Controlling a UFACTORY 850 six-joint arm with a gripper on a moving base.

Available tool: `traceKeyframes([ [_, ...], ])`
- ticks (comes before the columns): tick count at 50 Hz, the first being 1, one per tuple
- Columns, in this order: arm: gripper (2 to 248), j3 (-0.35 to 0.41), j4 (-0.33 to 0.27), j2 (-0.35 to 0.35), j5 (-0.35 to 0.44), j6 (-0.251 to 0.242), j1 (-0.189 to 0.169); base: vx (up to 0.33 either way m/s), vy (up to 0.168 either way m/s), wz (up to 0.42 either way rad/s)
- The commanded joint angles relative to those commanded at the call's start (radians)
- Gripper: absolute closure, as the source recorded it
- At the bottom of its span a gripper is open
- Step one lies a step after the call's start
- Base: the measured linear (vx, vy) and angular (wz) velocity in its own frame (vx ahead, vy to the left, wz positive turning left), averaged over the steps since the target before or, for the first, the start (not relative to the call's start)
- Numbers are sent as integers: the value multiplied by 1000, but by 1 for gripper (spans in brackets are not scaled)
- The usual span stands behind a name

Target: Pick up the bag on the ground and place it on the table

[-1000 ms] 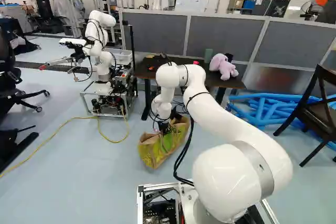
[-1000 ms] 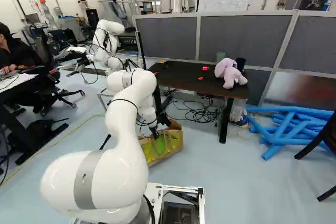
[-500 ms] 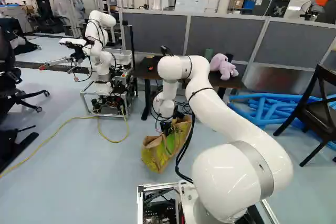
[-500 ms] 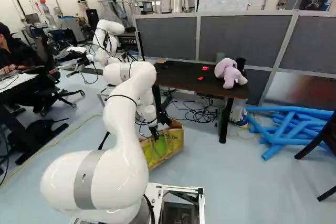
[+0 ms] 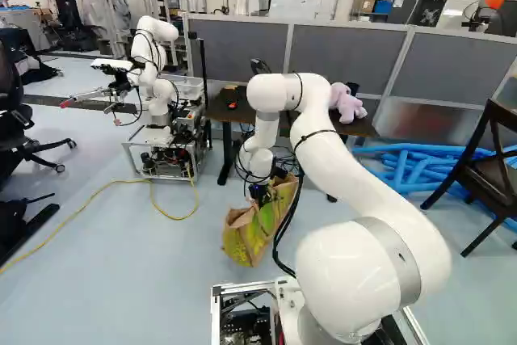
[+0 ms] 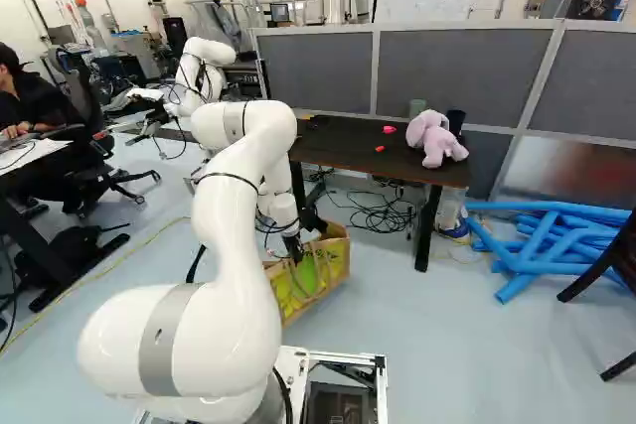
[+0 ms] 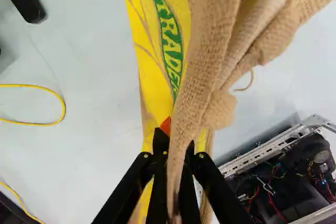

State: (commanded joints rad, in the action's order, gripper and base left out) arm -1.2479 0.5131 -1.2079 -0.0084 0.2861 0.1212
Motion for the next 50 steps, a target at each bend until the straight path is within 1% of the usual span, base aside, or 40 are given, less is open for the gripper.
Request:
traceKeyframes([
  [26, 229, 100, -117, 108, 0, 0, -8, 0, 0, 0],
  [50, 229, 174, -194, 203, -11, 0, -12, 0, 0, 0],
])
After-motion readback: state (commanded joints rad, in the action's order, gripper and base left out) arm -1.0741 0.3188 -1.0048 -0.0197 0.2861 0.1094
